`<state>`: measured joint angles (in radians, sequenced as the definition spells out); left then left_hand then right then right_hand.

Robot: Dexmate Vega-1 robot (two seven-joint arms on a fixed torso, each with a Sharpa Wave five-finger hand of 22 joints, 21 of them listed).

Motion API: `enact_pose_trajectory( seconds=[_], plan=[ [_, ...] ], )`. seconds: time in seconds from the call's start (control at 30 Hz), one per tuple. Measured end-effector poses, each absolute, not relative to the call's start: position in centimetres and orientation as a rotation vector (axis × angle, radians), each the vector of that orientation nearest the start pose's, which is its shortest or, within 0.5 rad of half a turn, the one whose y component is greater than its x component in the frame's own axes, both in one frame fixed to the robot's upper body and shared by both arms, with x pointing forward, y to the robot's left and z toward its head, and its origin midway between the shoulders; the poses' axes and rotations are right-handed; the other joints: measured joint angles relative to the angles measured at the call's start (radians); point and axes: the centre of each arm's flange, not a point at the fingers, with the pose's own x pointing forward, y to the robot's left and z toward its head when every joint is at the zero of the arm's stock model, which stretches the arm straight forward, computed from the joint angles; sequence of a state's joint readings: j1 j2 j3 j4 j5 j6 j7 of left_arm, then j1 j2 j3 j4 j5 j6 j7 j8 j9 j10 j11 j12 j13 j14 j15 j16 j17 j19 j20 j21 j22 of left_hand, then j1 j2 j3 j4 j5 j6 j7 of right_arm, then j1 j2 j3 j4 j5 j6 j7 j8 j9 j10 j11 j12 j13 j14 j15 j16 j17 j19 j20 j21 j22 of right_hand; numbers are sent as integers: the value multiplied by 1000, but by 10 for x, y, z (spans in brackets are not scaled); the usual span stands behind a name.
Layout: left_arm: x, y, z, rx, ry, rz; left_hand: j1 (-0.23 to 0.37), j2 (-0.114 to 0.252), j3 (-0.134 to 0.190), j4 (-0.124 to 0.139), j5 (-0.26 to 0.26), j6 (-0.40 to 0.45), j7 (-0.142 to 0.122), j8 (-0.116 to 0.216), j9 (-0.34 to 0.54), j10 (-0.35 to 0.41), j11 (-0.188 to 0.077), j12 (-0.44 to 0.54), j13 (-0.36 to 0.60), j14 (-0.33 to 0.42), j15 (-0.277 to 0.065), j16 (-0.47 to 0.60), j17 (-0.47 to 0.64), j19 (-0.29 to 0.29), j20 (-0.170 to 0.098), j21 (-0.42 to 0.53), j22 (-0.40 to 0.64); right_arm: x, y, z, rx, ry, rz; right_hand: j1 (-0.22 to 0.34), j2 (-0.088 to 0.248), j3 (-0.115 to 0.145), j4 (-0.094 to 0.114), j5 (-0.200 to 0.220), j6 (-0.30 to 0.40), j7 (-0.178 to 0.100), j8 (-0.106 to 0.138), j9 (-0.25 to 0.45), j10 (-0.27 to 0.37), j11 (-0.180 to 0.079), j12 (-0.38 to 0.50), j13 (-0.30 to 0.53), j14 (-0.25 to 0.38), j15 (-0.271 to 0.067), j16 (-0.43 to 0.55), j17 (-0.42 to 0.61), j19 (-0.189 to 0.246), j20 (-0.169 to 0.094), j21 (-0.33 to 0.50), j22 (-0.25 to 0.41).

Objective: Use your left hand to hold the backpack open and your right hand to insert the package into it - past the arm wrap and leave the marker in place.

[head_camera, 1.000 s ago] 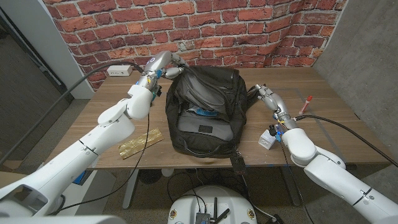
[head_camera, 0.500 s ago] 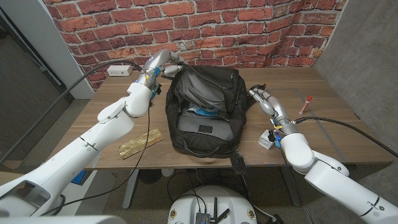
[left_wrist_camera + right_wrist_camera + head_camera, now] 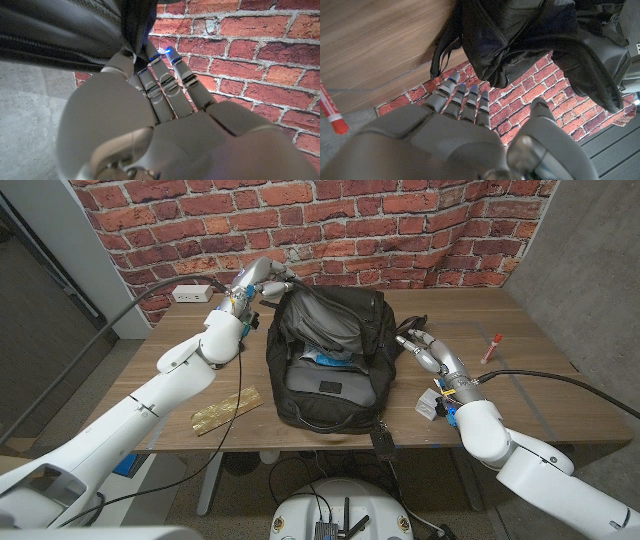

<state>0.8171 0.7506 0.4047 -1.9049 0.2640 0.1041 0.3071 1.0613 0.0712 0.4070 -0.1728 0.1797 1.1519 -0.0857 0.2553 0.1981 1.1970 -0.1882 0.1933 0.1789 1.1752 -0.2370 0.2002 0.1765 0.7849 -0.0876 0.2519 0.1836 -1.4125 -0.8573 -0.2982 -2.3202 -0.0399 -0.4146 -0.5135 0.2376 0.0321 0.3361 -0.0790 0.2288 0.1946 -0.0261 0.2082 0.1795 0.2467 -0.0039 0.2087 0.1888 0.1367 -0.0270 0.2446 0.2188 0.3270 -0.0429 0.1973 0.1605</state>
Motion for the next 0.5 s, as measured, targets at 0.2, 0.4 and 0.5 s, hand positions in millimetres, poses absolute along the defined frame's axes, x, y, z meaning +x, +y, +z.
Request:
enact_pose_trajectory(
  seconds=[0.2, 0.4, 0.5],
  plan=[
    [538, 233, 122, 914, -970, 189, 0, 0, 1, -1, 0, 0, 0, 0, 0, 5, 1, 0, 0, 6, -2, 0, -1, 0, 0, 0, 0, 449, -236, -71, -773, -530, -153, 8, -2, 2, -10, 0, 7, -4, 0, 0, 0, 0, 0, 5, 0, 0, 0, -1, 4, 4, 0, 0],
    [541, 230, 125, 886, -963, 175, 0, 0, 3, -3, 0, 0, 0, 0, 0, 8, 0, -2, 0, 8, -4, -1, -1, 0, 0, 0, 0, 442, -243, -76, -816, -498, -163, 17, -4, 3, -21, -8, 7, -4, 0, 0, 3, -3, 0, 5, 5, -5, 0, -1, 4, 4, 0, 5],
    [543, 229, 127, 877, -958, 170, -1, 1, 3, -3, 0, 0, 0, 0, 0, 8, 0, -2, 0, 10, -6, -1, -2, 0, 0, 0, 0, 439, -246, -78, -835, -484, -166, 30, -2, 3, -28, -8, 7, -4, 0, 0, 3, -3, 0, 5, 5, -5, 0, -1, 4, 4, 0, 5]
  ],
)
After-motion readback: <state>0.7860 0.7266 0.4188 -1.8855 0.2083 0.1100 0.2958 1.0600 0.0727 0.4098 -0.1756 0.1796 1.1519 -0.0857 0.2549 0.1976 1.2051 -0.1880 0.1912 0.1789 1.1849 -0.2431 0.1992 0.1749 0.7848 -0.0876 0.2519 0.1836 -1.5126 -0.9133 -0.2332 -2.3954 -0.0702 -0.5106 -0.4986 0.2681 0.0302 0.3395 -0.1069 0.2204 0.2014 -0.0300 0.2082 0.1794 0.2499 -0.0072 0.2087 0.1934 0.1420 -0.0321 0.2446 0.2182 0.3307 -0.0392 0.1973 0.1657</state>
